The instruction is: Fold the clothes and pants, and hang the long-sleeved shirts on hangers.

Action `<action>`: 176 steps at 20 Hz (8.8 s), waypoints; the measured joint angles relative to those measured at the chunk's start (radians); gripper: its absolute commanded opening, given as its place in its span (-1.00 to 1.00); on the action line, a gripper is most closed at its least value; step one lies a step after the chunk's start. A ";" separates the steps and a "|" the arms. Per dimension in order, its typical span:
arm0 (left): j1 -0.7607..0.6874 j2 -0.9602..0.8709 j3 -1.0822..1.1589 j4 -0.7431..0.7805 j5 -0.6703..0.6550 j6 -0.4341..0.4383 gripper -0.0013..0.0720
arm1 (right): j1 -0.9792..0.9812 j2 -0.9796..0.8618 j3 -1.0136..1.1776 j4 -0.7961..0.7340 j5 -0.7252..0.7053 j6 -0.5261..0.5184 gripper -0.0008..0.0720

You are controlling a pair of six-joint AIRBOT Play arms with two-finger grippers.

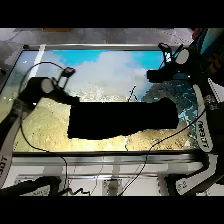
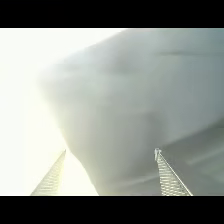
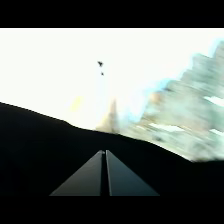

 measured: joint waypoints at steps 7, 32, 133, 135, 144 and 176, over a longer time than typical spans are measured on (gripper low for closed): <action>0.303 0.029 -0.283 -0.289 0.088 0.191 0.75 | -0.144 0.236 -0.187 0.029 -0.073 -0.152 -0.93; 0.234 0.024 -0.125 -0.550 -0.076 0.308 -0.95 | -0.261 0.871 -1.132 0.544 -0.482 -0.480 -0.93; -0.480 -0.281 0.277 -0.460 -0.002 0.160 -0.95 | -0.108 -0.146 -0.649 0.832 -0.121 -0.424 -0.93; -0.443 -0.235 0.277 -0.342 -0.012 0.139 -0.94 | -0.113 -0.114 -0.605 0.898 -0.109 -0.423 -0.93; -0.188 0.141 0.277 0.064 -0.025 0.059 -0.94 | -0.486 0.248 -0.466 0.984 -0.102 -0.276 -0.93; -0.082 0.319 0.246 0.106 -0.073 0.051 -0.94 | -1.398 0.641 -0.455 0.195 -0.063 0.209 -0.93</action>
